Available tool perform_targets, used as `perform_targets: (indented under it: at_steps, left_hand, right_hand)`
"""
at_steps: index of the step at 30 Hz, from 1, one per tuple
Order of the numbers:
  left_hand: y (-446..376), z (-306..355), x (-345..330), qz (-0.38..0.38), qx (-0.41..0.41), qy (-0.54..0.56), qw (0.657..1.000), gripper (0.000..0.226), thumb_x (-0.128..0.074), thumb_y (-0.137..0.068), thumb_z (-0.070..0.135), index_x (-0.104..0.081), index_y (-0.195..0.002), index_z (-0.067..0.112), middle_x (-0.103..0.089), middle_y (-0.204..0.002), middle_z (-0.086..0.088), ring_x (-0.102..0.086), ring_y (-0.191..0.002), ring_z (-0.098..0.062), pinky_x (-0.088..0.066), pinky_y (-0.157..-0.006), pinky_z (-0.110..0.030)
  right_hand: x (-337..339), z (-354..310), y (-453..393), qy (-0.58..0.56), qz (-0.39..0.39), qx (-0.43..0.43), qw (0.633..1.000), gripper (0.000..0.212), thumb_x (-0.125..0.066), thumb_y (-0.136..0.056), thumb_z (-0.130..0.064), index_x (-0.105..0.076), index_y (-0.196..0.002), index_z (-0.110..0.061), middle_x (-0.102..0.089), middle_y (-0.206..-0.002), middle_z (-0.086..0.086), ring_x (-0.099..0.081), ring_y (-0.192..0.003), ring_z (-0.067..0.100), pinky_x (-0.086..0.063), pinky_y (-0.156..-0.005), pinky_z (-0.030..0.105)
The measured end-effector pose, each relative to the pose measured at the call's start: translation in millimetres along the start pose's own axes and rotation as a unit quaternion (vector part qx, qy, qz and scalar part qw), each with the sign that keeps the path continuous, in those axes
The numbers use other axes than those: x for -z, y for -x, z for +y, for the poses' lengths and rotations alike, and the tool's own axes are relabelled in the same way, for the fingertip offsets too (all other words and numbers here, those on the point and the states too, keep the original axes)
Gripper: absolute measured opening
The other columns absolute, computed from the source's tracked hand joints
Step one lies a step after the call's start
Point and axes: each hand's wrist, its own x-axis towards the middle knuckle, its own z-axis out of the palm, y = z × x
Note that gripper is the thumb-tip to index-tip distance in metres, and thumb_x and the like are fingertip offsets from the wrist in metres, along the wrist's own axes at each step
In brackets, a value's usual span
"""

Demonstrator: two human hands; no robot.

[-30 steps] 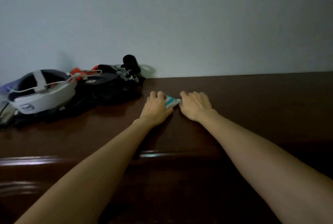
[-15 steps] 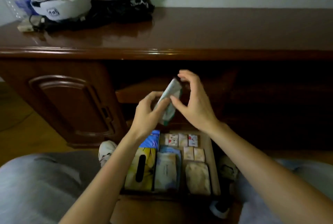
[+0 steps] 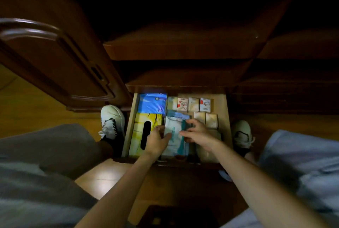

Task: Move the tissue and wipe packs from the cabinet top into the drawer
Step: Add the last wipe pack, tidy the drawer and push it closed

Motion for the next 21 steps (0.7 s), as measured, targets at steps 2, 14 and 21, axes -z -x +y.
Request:
perform_targets:
  at_steps: [2,14,21]
  left_hand:
    - [-2.2,-11.9,0.9,0.055,-0.041,-0.095,0.993,0.029,-0.066,-0.094,0.017,-0.064,-0.122,0.013,-0.069,-0.115,-0.003,-0.067,-0.102,-0.019,-0.061,-0.078,-0.037]
    - [-36.2,-26.7,-25.5,-0.008,-0.319,-0.419,0.850,0.033,-0.064,-0.089,0.023,-0.073,-0.121,0.018,-0.066,-0.131,-0.002,-0.055,-0.126,-0.027,-0.040,-0.107,-0.043]
    - [-53.0,-36.0,-37.1,-0.064,-0.280,-0.468,0.836,0.049,-0.062,-0.088,0.028,-0.060,-0.137,0.021,-0.055,-0.142,-0.004,-0.049,-0.130,-0.027,-0.035,-0.112,-0.041]
  right_hand:
    - [-3.8,3.9,-14.8,0.018,0.021,-0.003,1.000,0.052,-0.077,-0.087,-0.007,-0.048,-0.128,-0.018,-0.070,-0.110,0.006,-0.071,-0.092,0.014,-0.061,-0.066,0.025]
    - [66.6,-7.0,-48.9,0.553,0.066,0.029,0.830,0.066,-0.072,-0.082,-0.056,-0.052,-0.137,-0.027,-0.062,-0.134,0.004,-0.056,-0.123,0.028,-0.044,-0.100,0.041]
    - [75.0,17.3,-42.4,0.649,0.000,-0.012,0.761,0.072,-0.074,-0.076,-0.059,-0.050,-0.130,-0.018,-0.062,-0.128,0.007,-0.059,-0.115,0.028,-0.050,-0.090,0.038]
